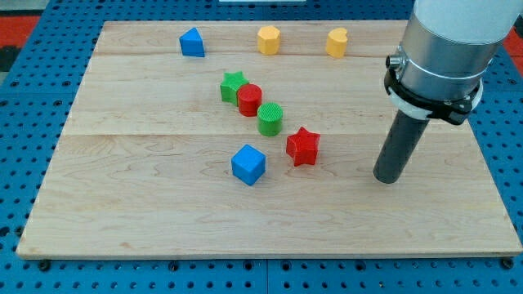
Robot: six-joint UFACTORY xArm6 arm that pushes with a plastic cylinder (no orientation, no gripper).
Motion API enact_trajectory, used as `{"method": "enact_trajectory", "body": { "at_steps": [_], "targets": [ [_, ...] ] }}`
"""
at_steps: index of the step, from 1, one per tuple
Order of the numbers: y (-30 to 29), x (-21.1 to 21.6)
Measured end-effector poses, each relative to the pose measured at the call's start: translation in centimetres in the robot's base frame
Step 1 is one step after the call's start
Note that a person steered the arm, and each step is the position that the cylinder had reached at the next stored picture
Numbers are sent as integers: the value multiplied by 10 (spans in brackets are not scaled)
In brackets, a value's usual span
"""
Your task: Move the blue cube to the bottom left of the green star
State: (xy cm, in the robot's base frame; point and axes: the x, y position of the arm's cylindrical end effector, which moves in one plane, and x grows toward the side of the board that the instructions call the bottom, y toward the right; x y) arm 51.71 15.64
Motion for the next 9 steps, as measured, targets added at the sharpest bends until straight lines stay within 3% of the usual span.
{"method": "enact_trajectory", "body": {
  "at_steps": [2,3,5,6,8,9],
  "targets": [
    [-5,6],
    [-57,7],
    [-97,5],
    [-175,5],
    [-243,-52],
    [-270,-60]
  ]
}}
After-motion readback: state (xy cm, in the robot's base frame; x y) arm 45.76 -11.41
